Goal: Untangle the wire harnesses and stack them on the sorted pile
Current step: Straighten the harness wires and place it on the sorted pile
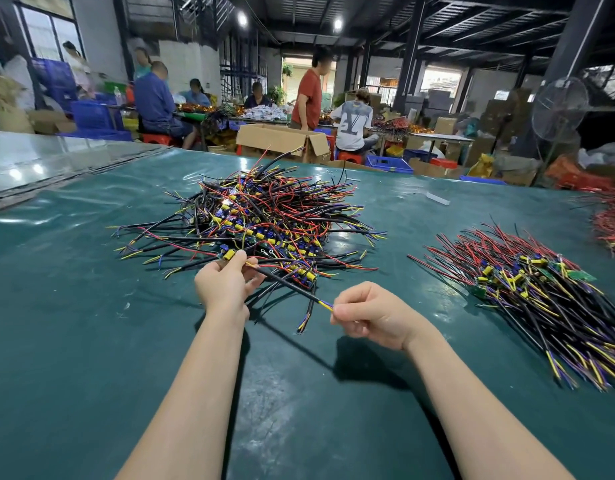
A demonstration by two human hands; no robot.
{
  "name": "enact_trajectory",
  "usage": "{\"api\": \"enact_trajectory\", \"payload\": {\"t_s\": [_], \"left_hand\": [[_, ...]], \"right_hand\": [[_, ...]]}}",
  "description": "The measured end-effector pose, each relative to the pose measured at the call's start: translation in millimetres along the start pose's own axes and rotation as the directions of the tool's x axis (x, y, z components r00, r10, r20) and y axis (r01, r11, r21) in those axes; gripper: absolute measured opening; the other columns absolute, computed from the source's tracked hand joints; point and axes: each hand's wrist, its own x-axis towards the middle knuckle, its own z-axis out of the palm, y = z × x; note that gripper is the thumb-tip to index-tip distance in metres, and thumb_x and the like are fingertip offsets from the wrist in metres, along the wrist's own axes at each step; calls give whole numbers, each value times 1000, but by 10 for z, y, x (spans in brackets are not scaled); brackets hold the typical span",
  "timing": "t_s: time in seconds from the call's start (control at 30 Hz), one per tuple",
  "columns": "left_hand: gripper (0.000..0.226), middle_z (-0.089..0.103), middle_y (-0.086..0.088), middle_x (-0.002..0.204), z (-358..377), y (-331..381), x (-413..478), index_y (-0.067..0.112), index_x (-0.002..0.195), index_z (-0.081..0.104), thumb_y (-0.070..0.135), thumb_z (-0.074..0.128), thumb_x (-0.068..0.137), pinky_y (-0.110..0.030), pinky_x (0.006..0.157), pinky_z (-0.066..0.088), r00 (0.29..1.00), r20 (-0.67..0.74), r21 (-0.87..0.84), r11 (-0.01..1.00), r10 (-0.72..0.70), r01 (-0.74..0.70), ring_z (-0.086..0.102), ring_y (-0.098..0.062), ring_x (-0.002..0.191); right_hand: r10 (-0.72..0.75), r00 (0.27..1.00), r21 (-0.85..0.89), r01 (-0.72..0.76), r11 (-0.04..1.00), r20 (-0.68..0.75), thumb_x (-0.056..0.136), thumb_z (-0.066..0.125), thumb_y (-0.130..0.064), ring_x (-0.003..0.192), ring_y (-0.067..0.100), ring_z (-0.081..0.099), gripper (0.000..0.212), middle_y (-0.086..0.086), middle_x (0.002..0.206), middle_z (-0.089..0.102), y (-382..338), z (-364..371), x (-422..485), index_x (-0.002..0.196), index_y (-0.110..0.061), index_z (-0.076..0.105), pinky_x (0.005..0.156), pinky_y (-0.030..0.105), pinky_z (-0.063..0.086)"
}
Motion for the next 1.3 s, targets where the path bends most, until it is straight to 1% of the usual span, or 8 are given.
{"api": "enact_trajectory", "payload": {"t_s": [0.13,0.2,0.33,0.43,0.57,0.83,1.03,1.3], "left_hand": [[21,58,-7,67,-34,36,13,10,72,46,3,54,91,-16,37,46,1000,-25,2,1000,10,-10,57,-2,37],[20,59,-6,68,-42,60,15,11,73,46,5,55,91,-16,37,47,1000,-16,-1,1000,25,-25,57,-2,38],[19,62,-4,66,16,77,-39,11,74,47,7,54,92,-15,38,46,990,115,-2,996,85,-85,59,-1,42],[20,65,5,51,88,66,-111,12,75,46,7,54,92,-15,41,48,965,227,4,991,129,-133,60,-1,45],[19,66,7,51,155,54,-198,14,76,46,8,52,93,-14,42,47,934,314,-12,984,172,-177,59,0,44],[18,65,7,50,122,62,-196,13,77,46,6,51,93,-16,43,50,943,281,-102,982,180,-157,60,-1,46],[19,66,9,52,116,92,-159,14,77,45,9,52,94,-16,46,51,960,175,-184,965,220,-188,62,0,49],[19,65,9,50,72,70,-81,13,76,46,8,53,93,-15,44,49,970,93,-179,962,224,-205,60,0,46]], "right_hand": [[36,998,-353,-54,934,-58,83,64,-8,37,3,35,33,-8,41,47,1,-43,26,53,-22,66,40,11,27],[42,997,-371,-62,927,-61,84,64,-14,39,3,39,33,-8,44,51,15,-38,40,51,-22,65,40,12,28],[91,995,84,-88,993,-30,80,55,-42,46,8,54,40,-1,56,64,-12,-84,-2,54,-16,70,41,15,39],[192,980,383,-162,909,-41,94,32,-42,52,12,63,55,5,63,68,-13,-127,13,74,-9,71,46,19,49],[266,956,283,-291,914,121,97,31,-27,60,12,66,35,2,69,70,-18,13,55,94,-6,60,53,22,53],[245,957,338,-285,897,156,84,45,-20,37,0,37,17,-9,48,44,-17,17,33,87,-10,58,30,10,29],[259,952,557,-306,772,165,74,50,-31,34,3,36,30,-8,44,35,-41,112,80,51,-15,62,27,7,25],[310,938,566,-340,751,151,72,54,-34,33,4,31,40,-8,43,20,-28,159,150,38,-14,46,28,7,20]]}}
